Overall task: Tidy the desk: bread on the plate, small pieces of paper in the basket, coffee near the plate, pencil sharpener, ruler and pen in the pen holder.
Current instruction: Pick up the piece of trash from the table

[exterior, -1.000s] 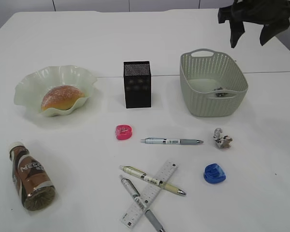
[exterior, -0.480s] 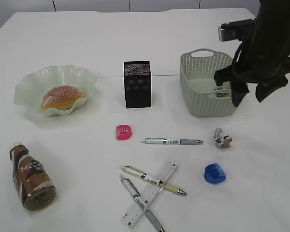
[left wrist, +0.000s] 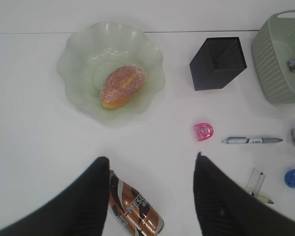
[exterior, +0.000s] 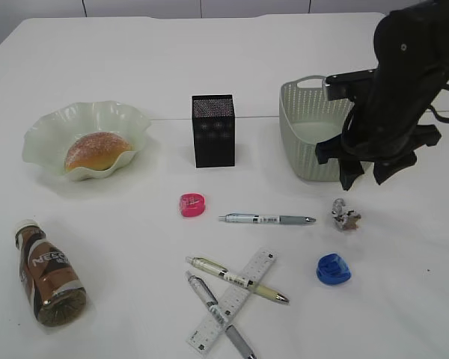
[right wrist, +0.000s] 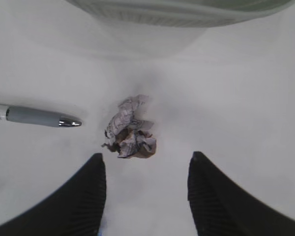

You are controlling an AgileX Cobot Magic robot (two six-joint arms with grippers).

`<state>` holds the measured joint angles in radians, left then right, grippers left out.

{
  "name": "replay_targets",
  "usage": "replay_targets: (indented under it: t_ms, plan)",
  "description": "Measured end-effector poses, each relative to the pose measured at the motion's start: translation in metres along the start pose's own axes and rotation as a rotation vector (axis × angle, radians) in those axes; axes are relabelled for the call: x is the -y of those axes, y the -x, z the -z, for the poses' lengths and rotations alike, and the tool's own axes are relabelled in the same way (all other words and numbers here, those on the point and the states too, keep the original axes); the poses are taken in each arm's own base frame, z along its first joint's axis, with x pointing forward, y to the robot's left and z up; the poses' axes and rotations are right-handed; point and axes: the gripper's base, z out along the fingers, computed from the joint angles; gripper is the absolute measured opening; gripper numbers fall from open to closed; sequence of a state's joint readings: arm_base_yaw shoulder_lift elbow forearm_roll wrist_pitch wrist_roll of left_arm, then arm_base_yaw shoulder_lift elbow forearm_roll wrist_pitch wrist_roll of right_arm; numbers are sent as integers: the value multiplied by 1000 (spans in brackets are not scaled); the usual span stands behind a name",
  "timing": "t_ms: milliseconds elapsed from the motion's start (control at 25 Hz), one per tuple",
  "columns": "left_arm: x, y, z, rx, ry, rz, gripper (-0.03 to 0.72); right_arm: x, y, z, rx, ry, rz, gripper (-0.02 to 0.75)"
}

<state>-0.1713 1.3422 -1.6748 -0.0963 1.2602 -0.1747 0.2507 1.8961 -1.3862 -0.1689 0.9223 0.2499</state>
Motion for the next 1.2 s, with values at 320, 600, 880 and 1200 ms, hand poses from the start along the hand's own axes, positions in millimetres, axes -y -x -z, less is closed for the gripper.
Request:
replay_targets:
  t_ms: [320,600,880,1200]
  plan:
    - [0,0,0,0,-2,1,403,-9,-1,-33,-61,34,-23,394]
    - [0,0,0,0,-2,1,403,-12,-1,-55,-87,34,-18,394]
    - [0,0,0,0,-2,1,403,-12,1,-62,-66,31,-8,394]
    - [0,0,0,0,-2,1,403,-12,1,-72,-76,10,14,393]
